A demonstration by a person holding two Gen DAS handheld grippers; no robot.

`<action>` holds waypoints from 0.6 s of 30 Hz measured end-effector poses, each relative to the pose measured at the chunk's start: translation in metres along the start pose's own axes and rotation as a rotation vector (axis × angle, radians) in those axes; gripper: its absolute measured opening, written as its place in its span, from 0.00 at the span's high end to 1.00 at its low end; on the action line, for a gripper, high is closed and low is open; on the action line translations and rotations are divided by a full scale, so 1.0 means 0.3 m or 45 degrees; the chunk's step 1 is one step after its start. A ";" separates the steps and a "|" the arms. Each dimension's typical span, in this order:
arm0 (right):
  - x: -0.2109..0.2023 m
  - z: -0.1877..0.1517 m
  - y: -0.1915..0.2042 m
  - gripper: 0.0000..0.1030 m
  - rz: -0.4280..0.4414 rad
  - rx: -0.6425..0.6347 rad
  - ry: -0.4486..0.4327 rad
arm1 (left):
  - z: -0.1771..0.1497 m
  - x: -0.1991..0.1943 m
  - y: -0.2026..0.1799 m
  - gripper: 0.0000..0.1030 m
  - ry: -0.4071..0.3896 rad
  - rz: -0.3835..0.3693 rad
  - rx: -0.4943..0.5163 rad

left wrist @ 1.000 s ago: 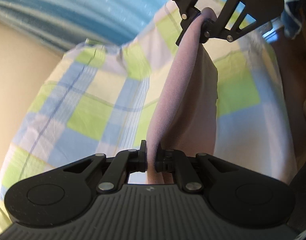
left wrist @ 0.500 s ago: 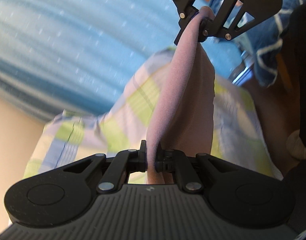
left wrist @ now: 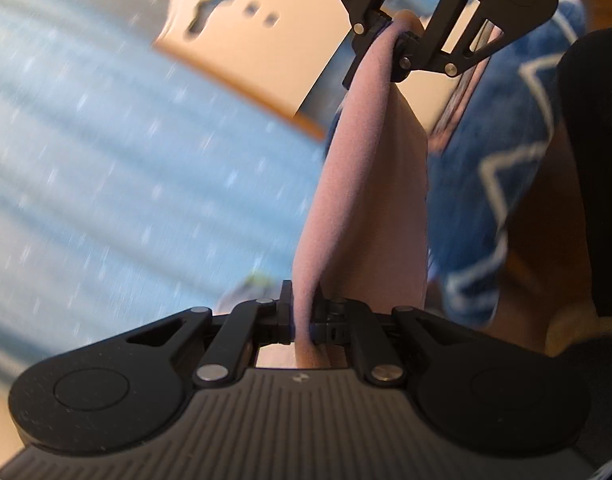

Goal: Fold clothes
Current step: 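Lift the folded shirt with both grippers and carry it toward the chair, then lower the shirt onto the stack of folded clothes with both grippers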

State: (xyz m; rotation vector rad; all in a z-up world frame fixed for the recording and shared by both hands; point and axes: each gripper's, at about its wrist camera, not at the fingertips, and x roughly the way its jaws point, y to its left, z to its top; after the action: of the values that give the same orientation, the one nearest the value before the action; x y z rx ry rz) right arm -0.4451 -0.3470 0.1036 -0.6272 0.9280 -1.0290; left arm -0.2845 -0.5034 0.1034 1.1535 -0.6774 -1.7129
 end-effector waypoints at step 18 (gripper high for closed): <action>0.102 -0.633 -0.354 0.92 -0.397 0.160 0.382 | 0.656 0.627 -0.093 0.95 -0.441 -0.134 0.181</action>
State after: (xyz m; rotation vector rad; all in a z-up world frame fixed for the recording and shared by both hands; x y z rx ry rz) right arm -0.6511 -0.4214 0.0864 -0.5302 1.0357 -1.4788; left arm -0.4984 -0.6729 0.0856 1.0108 -0.9775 -2.0051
